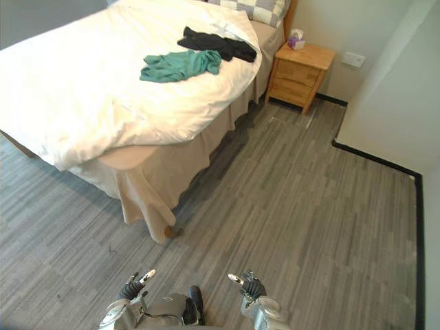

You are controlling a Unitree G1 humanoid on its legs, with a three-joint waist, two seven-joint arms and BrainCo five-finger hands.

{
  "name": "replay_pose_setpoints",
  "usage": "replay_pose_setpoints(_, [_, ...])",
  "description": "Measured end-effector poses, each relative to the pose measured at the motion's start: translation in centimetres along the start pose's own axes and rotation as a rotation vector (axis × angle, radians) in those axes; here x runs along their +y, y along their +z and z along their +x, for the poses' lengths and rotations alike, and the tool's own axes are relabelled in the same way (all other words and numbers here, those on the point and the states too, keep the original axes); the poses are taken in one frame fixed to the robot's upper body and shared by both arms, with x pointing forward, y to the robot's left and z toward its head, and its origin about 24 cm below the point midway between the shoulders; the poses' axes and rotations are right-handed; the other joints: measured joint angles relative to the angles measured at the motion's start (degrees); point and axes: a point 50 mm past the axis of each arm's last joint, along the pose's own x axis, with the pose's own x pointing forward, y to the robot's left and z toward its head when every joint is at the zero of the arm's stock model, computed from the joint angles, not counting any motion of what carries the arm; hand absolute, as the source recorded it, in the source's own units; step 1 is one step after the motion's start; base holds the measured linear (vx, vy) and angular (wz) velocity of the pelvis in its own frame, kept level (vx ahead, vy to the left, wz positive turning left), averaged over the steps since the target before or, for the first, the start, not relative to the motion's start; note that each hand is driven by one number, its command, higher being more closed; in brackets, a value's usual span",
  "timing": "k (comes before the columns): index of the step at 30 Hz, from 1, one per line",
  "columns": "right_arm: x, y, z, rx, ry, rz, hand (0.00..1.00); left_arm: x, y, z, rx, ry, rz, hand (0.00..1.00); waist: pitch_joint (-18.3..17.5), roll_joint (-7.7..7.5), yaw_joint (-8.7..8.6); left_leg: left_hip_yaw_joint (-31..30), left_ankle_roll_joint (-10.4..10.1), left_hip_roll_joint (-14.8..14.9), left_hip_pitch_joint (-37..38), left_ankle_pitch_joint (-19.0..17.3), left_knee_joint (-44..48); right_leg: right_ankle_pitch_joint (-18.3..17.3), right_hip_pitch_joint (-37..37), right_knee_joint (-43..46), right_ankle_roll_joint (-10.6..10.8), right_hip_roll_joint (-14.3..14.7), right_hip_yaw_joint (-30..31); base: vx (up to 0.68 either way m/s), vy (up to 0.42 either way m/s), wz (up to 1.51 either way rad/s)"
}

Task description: Tidy the bed and pick cloth on bed and put in laundry

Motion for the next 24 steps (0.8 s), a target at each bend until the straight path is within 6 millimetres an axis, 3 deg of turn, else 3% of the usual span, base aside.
replay_pose_setpoints(1, [-0.7,-0.7,-0.1,0.035,-0.036,0.018,0.00,0.2,-0.7,0.0,0.046,-0.007,0.055,0.00,-1.09,-0.11,-0.21,-0.78,-0.05,-1.59,2.36,-0.87,-1.89,3.55,-4.89,11.64,3.09,-1.93,0.23,0.28,0.078,0.21])
replay_pose_setpoints(2, [-1.0,-0.9,-0.1,0.044,-0.047,0.018,0.00,0.4,-0.9,0.0,0.058,-0.007,0.076,0.00,-1.13,-0.17,-0.46,-1.32,-0.12,-2.19,3.63,-1.07,-2.76,5.64,-7.37,17.38,3.60,-2.66,0.75,0.32,0.083,0.18])
replay_pose_setpoints(3, [-1.3,-1.1,-0.2,0.058,-0.062,0.016,0.00,0.5,-0.9,0.1,0.072,-0.008,0.099,0.00,-0.96,-0.32,-0.80,-1.93,-0.21,-2.95,5.82,-1.16,-4.15,5.36,-11.60,27.18,3.45,-3.82,0.88,0.27,0.061,0.20])
replay_pose_setpoints(4, [-1.8,-1.0,-0.3,0.057,-0.082,0.011,0.00,0.9,-1.4,-0.1,0.098,-0.002,0.111,0.00,-0.93,-0.24,-1.87,-2.85,-0.44,-3.52,8.72,-1.20,-6.15,2.74,-16.84,37.12,1.39,-4.79,-0.73,0.34,0.074,0.14])
replay_pose_setpoints(6, [-2.6,-0.3,-0.3,0.031,-0.100,-0.003,0.00,0.9,-1.7,-0.2,0.114,-0.003,0.113,0.00,-0.46,0.56,-2.35,-3.31,-1.08,-3.46,13.98,-1.53,-9.09,-2.26,-23.08,42.93,0.06,-5.24,-3.58,0.29,0.040,0.11])
replay_pose_setpoints(9, [-3.2,0.4,-0.5,-0.010,-0.110,0.009,0.00,-0.1,-1.1,0.2,0.112,-0.038,0.138,0.00,0.10,0.50,-4.32,-6.62,-3.55,-1.32,19.91,-3.15,-10.32,-9.27,-30.08,35.91,0.60,-5.05,-10.73,0.26,-0.069,0.54])
replay_pose_setpoints(11, [-3.3,0.4,-0.6,-0.025,-0.107,0.013,0.00,-0.9,-0.7,0.4,0.106,-0.054,0.132,0.00,0.14,0.49,-4.44,-9.22,-5.31,1.33,21.42,-4.21,-9.55,-9.55,-31.48,24.28,0.83,-3.65,-12.73,0.39,-0.259,0.75])
replay_pose_setpoints(13, [-3.2,0.4,-0.7,-0.049,-0.090,0.026,0.00,-1.6,-0.6,0.5,0.106,-0.067,0.119,0.00,0.32,0.18,-4.57,-12.46,-7.47,3.73,21.94,-5.49,-8.53,-6.28,-31.92,10.18,1.31,-2.50,-10.95,0.43,-0.346,0.90])
replay_pose_setpoints(14, [-3.0,0.3,-0.7,-0.050,-0.075,0.023,0.00,-1.8,-0.7,0.4,0.106,-0.065,0.099,0.00,0.66,-0.45,-4.55,-13.56,-9.30,4.61,22.14,-6.59,-7.51,-2.09,-31.33,3.25,1.14,-2.27,-8.30,0.42,-0.399,0.78])
replay_pose_setpoints(16, [-1.5,-0.1,-0.5,-0.039,-0.011,-0.020,0.00,-1.1,0.0,0.6,0.082,-0.034,0.063,0.00,1.64,-3.19,-4.62,-13.54,-12.02,5.55,23.07,-9.64,-5.17,7.35,-28.20,-4.32,2.49,-2.64,-4.69,0.37,-0.403,0.57])
replay_pose_setpoints(17, [-1.8,0.8,-0.3,-0.058,-0.007,-0.051,0.00,-1.5,-0.2,0.6,0.089,-0.029,0.039,0.00,2.64,-0.63,-4.58,-13.27,-12.61,7.85,23.71,-10.34,-4.39,7.06,-27.67,-2.26,0.88,-0.78,-5.82,0.27,-0.351,0.52])
replay_pose_setpoints(19, [-1.6,1.6,-0.1,-0.068,0.024,-0.124,0.00,-3.0,-0.6,0.4,0.093,-0.054,0.005,0.00,2.76,1.59,-4.99,-10.36,-14.82,11.69,24.00,-8.62,-5.16,-0.10,-28.53,3.63,-0.34,1.27,-6.46,0.33,-0.407,0.49])
replay_pose_setpoints(22, [-0.2,1.3,0.1,-0.048,0.085,-0.177,0.00,-2.8,-0.7,0.3,0.085,-0.029,-0.063,0.00,2.20,0.84,-4.42,-10.56,-15.35,13.13,23.84,-3.30,-7.12,-6.46,-29.75,9.02,-1.59,0.89,-9.07,0.22,-0.367,0.44])
replay_pose_setpoints(24, [0.7,0.9,0.2,-0.031,0.118,-0.222,0.00,-1.6,-0.8,0.1,0.067,0.020,-0.151,0.00,1.54,0.50,-4.51,-10.74,-14.55,14.10,22.47,0.52,-6.89,-7.79,-28.56,7.76,-2.23,1.22,-11.33,0.16,-0.364,0.49])
